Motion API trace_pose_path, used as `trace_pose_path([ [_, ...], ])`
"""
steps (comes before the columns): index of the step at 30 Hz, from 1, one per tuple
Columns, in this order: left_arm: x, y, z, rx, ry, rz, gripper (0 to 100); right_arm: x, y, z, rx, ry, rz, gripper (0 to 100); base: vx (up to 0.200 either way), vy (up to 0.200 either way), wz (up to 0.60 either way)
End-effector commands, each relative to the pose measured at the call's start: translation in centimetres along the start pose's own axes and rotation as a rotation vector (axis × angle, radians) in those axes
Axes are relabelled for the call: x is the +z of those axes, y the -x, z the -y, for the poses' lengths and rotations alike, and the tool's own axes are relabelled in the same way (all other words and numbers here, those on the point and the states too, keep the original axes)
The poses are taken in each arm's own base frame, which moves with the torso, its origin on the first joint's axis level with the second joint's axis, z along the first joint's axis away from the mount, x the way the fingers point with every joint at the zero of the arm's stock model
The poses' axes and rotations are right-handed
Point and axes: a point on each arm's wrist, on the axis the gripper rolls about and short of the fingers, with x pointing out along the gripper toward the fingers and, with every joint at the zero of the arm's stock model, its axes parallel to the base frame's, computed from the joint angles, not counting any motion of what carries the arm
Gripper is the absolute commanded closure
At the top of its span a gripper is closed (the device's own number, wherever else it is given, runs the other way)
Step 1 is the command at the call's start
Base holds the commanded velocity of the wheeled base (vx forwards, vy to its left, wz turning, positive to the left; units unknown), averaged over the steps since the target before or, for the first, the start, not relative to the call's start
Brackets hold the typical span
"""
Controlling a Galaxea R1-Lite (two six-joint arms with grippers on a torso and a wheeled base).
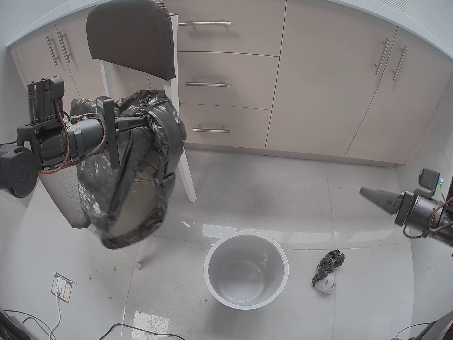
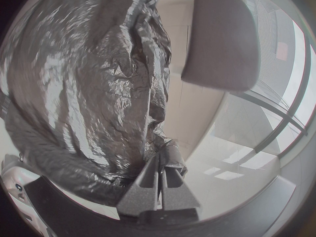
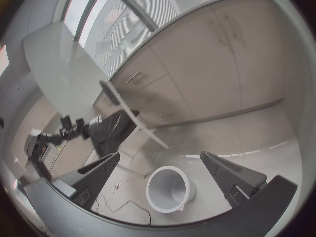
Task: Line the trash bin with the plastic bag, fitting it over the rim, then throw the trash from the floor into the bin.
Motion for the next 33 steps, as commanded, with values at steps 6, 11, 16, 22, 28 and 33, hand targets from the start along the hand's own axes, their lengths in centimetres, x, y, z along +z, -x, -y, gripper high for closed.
trace_pose_path([
  [6,-6.1,-1.8,0.2,-0.041,-0.049,-0.067,100,-5.6,-3.0,-0.9,0.135,0.034,-0.255,0,0.0,0.0,0.0],
  [11,-7.8,-2.8,-0.3,-0.025,-0.074,-0.107,100,-7.3,-4.2,-0.9,0.161,0.041,-0.276,0,0.0,0.0,0.0],
  [16,-8.9,-2.8,-0.1,-0.03,-0.076,-0.134,100,-8.5,-6.3,-0.4,0.169,0.038,-0.293,0,0.0,0.0,0.0],
  [22,-10.4,-3.3,-0.2,-0.027,-0.082,-0.165,100,-11.3,-8.5,-1.8,0.225,0.061,-0.347,0,0.0,0.0,0.0],
  [28,-11.6,-3.0,0.3,-0.047,-0.092,-0.19,100,-15.9,-11.4,-3.2,0.215,0.098,-0.408,0,0.0,0.0,0.0],
  [33,-12.2,-3.0,0.2,-0.045,-0.094,-0.212,100,-16.3,-12.8,-4.0,0.246,0.083,-0.376,0,0.0,0.0,0.0],
])
